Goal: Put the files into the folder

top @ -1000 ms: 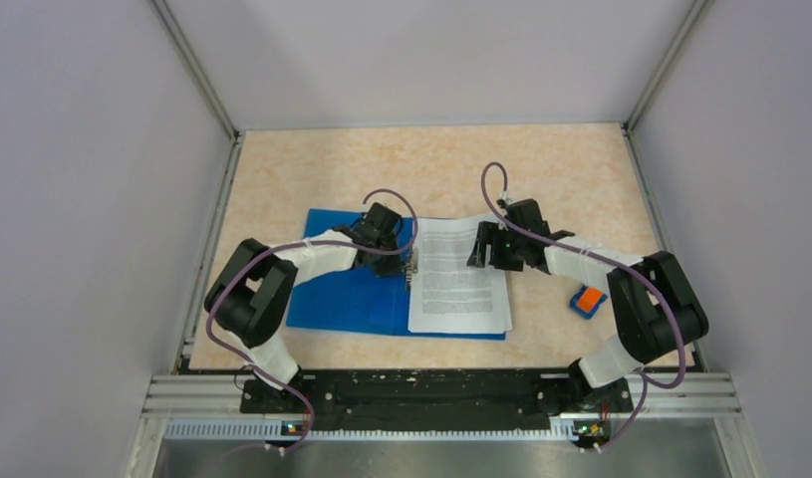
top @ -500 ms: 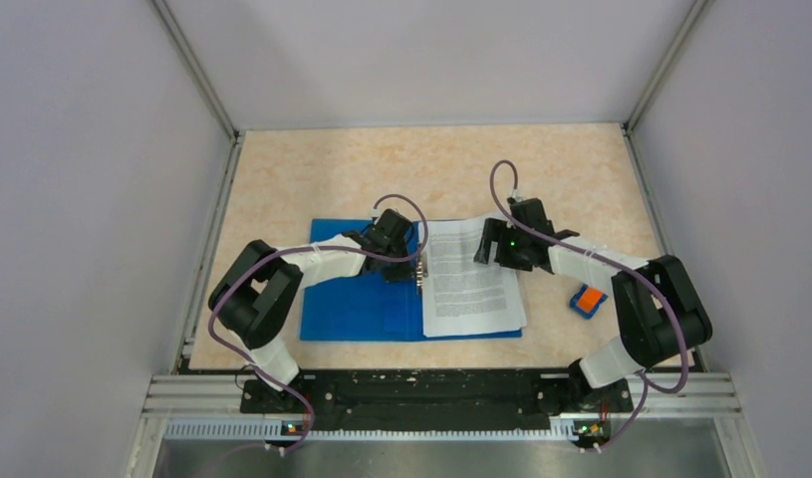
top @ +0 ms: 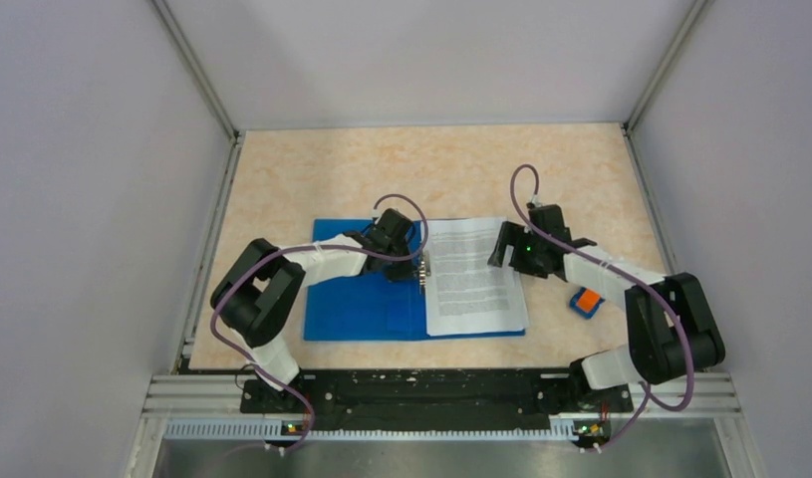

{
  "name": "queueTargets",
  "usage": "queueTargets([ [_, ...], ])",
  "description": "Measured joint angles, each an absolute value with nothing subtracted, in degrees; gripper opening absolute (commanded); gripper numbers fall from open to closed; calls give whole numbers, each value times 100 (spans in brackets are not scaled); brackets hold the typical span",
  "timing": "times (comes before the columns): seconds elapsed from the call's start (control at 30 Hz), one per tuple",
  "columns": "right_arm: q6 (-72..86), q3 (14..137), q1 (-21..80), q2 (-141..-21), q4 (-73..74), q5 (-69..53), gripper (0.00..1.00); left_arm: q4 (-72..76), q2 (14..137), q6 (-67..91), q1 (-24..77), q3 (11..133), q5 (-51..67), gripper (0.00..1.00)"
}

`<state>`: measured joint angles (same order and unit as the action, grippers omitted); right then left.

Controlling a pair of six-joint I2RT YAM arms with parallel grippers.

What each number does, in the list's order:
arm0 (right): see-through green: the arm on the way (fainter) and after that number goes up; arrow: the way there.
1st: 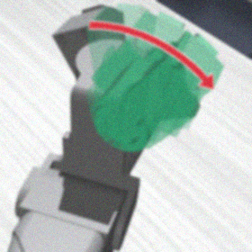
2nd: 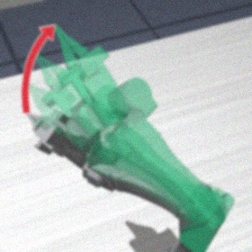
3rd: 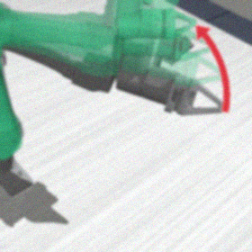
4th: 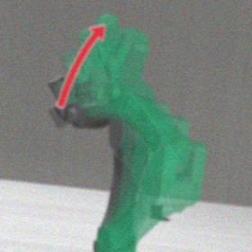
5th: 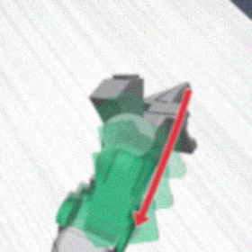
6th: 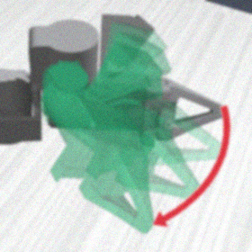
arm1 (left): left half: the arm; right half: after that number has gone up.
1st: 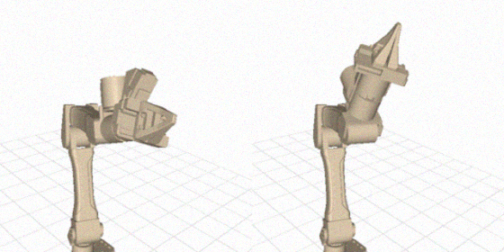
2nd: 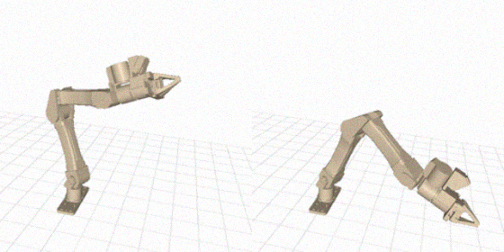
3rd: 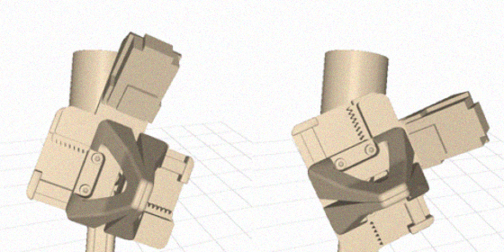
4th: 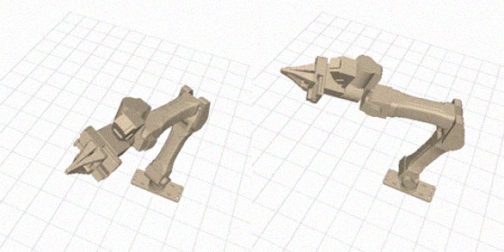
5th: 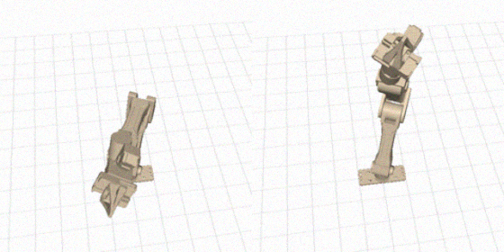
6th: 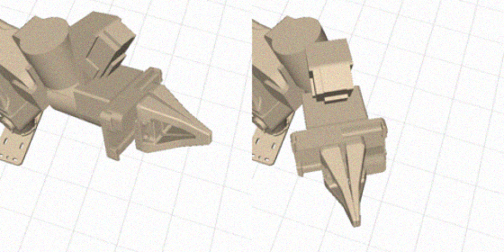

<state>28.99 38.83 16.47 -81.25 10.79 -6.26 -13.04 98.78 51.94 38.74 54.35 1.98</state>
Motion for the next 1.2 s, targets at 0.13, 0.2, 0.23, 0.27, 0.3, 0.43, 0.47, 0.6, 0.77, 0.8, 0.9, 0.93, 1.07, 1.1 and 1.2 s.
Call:
queueTargets([
  [0.13, 2902, 3822, 1647, -8064, 1066, -639, 86, -1282, 9896, 5238, 3879, 5443, 213, 9],
  [0.2, 2917, 3776, 1647, -8020, 1055, -650, 86, -1280, 9896, 5245, 3879, 5443, 213, 9],
  [0.23, 2919, 3739, 1647, -7979, 1046, -666, 86, -1280, 9896, 5247, 3881, 5443, 213, 9],
  [0.27, 2926, 3701, 1647, -7935, 1050, -683, 86, -1280, 9896, 5251, 3883, 5443, 211, 9],
  [0.3, 2950, 3651, 1647, -7876, 1055, -703, 86, -1275, 9896, 5258, 3885, 5443, 209, 9],
  [0.43, 3017, 3511, 1647, -7658, 1157, -781, 86, -1238, 9913, 5264, 3913, 5443, 209, 9],
  [0.47, 3026, 3489, 1647, -7623, 1168, -805, 86, -1227, 9918, 5266, 3918, 5450, 211, 9],
  [0.6, 3085, 3487, 1653, -7575, 1201, -910, 86, -1201, 9944, 5286, 3942, 5465, 211, 9],
  [0.77, 3166, 3487, 1763, -7575, 1205, -915, 86, -1194, 9981, 5312, 3964, 5507, 211, 9],
  [0.8, 3177, 3487, 1785, -7575, 1205, -910, 86, -1190, 9988, 5323, 3970, 5509, 209, 9],
  [0.9, 3214, 3487, 1798, -7564, 1273, -836, 86, -1181, 9990, 5336, 3981, 5513, 196, 9],
  [0.93, 3223, 3487, 1800, -7537, 1339, -760, 87, -1181, 9990, 5343, 3981, 5513, 191, 9],
  [1.07, 3291, 3487, 1774, -7297, 1632, -416, 87, -1186, 9990, 5356, 3992, 5513, 156, 9],
  [1.1, 3319, 3487, 1754, -7218, 1691, -360, 87, -1188, 9990, 5365, 3994, 5513, 143, 9],
  [1.2, 3411, 3441, 1719, -6941, 1772, -239, 87, -1194, 9990, 5376, 4010, 5516, 106, 9],
])
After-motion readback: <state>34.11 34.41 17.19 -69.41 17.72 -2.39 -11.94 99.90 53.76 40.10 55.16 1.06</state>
